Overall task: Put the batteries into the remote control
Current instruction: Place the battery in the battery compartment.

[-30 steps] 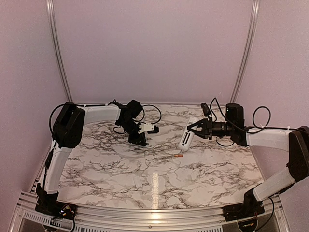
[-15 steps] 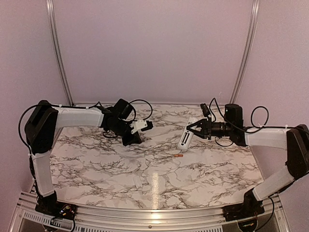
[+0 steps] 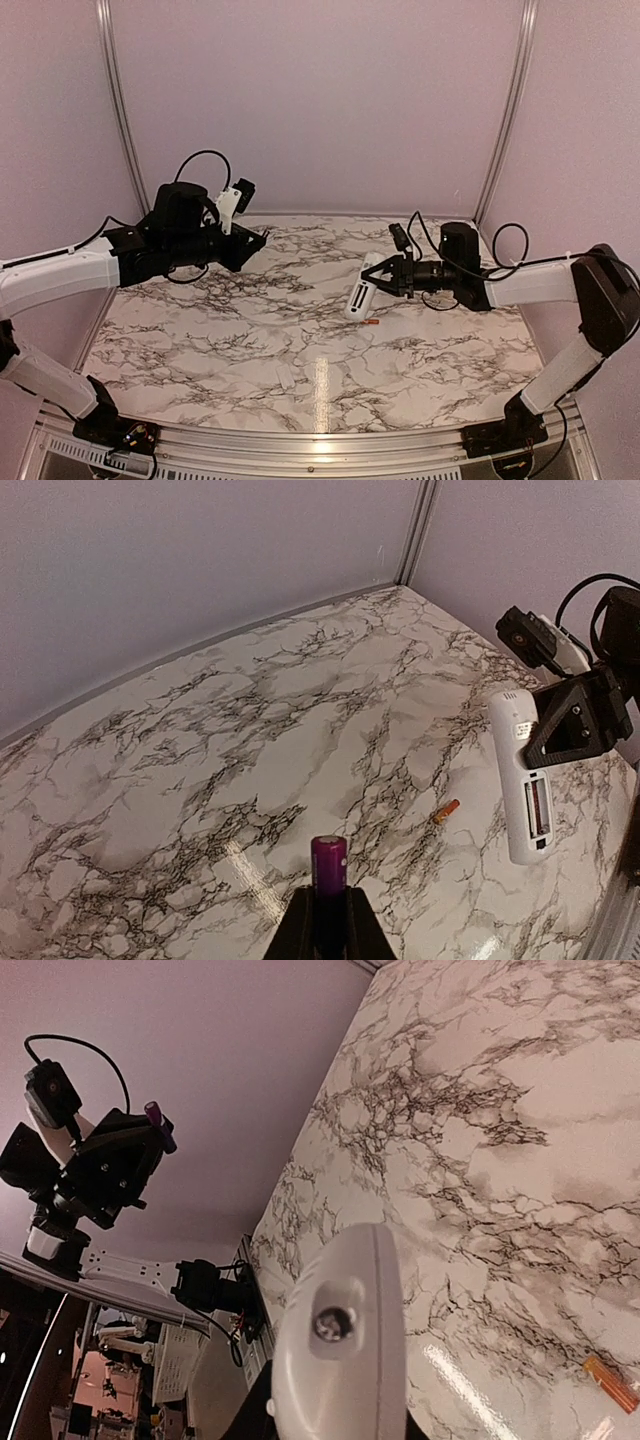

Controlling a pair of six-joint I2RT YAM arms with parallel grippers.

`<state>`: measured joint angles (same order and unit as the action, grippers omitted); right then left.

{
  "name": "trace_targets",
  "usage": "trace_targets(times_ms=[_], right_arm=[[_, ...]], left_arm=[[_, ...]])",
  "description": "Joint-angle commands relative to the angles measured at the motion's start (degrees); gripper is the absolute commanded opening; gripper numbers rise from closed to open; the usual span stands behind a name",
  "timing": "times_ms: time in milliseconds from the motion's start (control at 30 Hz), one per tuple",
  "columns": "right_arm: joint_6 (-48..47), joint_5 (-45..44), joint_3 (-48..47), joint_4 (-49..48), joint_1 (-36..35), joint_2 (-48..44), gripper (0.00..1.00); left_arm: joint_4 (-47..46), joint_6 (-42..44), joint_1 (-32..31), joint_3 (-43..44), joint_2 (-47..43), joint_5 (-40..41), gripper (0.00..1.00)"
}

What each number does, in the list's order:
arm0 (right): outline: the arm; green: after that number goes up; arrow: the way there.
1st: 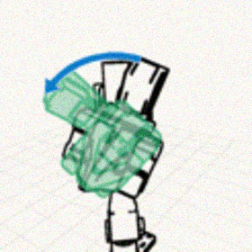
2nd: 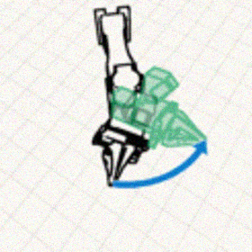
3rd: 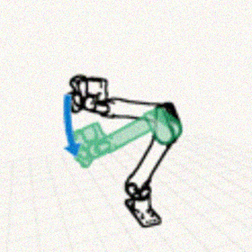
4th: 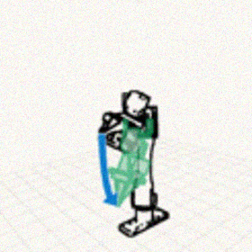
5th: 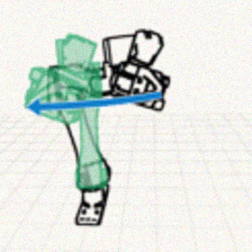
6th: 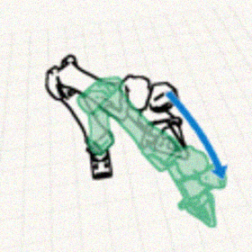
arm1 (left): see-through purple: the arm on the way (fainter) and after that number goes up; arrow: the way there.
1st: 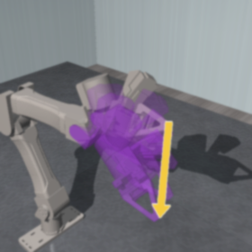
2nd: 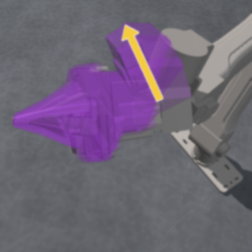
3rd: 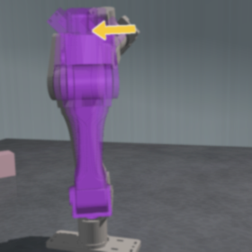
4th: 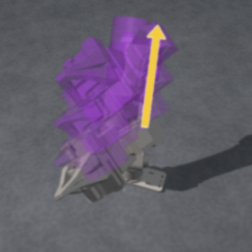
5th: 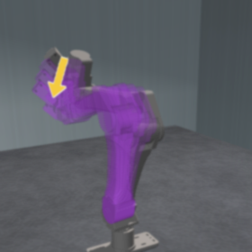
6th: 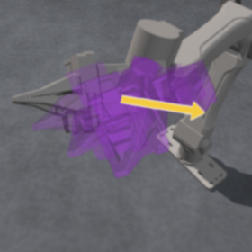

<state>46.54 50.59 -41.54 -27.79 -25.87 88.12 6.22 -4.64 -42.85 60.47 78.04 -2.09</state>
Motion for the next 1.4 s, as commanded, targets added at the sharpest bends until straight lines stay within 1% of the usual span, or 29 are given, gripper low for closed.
trace_targets(times_ms=[0,67,200,400,567,833,1033,1200,1367], right_arm=[[4.5,-3.2,0.4,-7.2,-4.0,1.9,0.0],[6.2,-4.2,1.1,-9.8,-5.7,3.1,0.0],[6.9,-6.4,1.1,-11.2,-8.7,5.0,0.0],[10.4,-8.2,2.6,-16.5,-12.2,8.4,0.0],[12.9,-9.2,3.2,-20.5,-14.2,10.5,0.0],[16.6,-10.9,4.6,-23.8,-15.5,12.3,0.0],[18.1,-11.3,5.1,-24.2,-15.8,12.7,0.0],[18.7,-11.5,5.3,-23.9,-15.9,12.7,0.0],[20.0,-10.9,5.4,-25.9,-15.9,13.6,0.0]], left_arm=[[2.3,-15.5,-4.8,-5.1,-4.7,4.3,0.0],[3.0,-18.9,-8.4,-6.5,-6.0,7.7,0.0],[3.5,-24.1,-12.7,-8.0,-5.4,6.8,0.0],[2.8,-30.1,-18.3,-7.7,-0.7,5.6,0.0],[2.6,-32.9,-21.0,-5.2,4.6,5.5,0.0],[6.6,-32.7,-21.7,0.5,10.7,5.5,0.0],[9.6,-32.9,-21.7,3.8,14.3,5.5,0.0],[10.6,-33.6,-21.7,4.0,15.3,4.8,0.0],[11.9,-34.2,-21.7,3.8,16.1,4.4,0.0]])
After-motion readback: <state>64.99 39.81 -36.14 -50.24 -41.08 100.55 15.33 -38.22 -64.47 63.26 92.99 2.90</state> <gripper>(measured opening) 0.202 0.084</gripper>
